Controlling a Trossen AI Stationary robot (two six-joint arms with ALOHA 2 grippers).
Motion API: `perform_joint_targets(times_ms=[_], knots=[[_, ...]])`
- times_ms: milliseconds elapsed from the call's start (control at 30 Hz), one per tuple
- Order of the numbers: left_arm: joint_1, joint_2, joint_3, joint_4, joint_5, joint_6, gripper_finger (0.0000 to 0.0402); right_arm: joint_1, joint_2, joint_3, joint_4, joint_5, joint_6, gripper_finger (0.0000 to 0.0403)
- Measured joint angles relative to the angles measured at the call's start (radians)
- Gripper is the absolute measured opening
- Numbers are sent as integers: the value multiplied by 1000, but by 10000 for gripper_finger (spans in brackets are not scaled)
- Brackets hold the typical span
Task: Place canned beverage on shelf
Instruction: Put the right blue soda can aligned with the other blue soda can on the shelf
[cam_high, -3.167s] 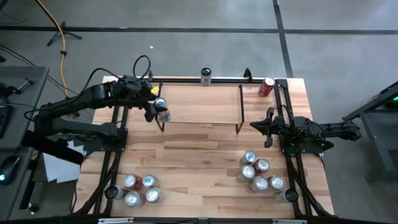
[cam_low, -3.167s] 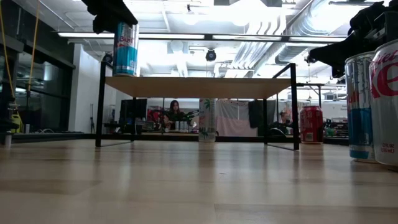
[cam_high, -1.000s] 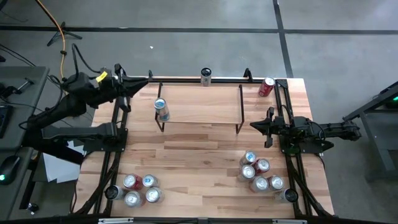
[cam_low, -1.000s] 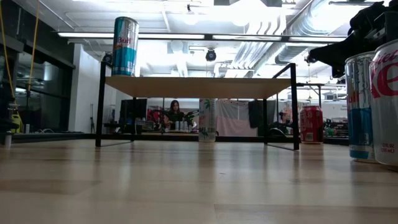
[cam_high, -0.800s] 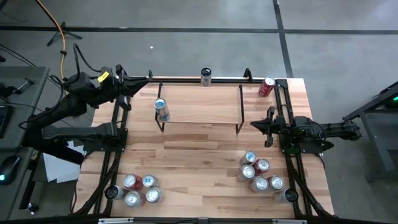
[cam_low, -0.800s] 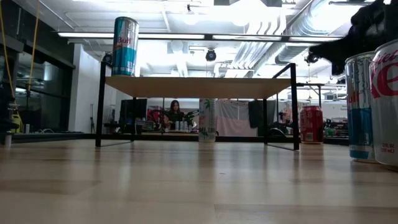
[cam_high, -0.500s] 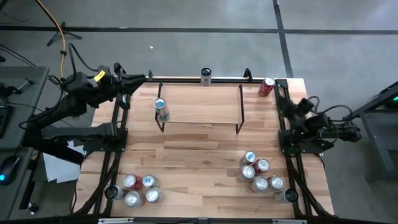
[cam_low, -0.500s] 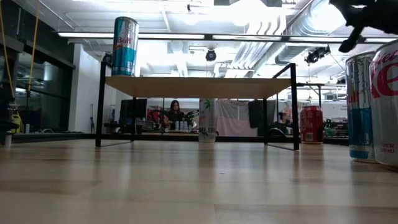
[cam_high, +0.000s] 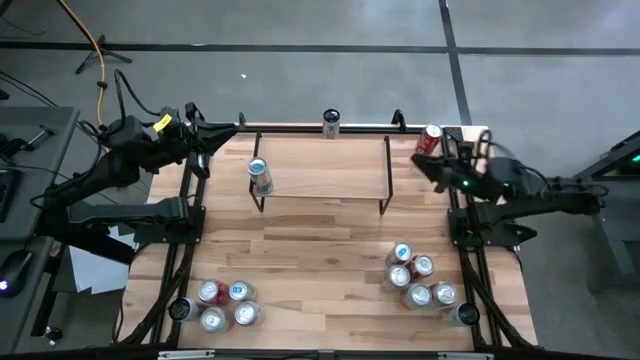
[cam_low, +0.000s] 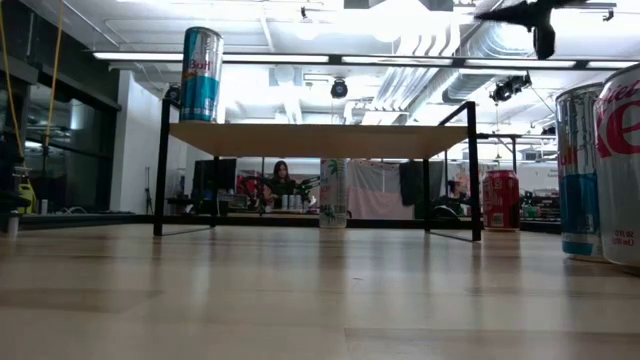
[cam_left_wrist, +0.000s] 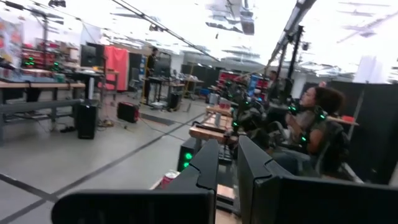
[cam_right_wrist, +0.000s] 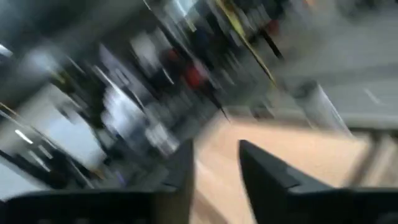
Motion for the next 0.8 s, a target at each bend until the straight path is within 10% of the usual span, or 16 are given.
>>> perform_joint_targets(times_ms=[300, 467, 800], knots=[[0, -1, 0, 0, 101, 0, 2, 2, 351, 433, -691, -376, 256, 337], [0, -1, 0, 0, 101, 0, 2, 12, 508, 531, -890, -574, 484, 356], [0, -1, 0, -3, 100, 1, 2, 146, 768, 527, -995, -646, 669, 357]])
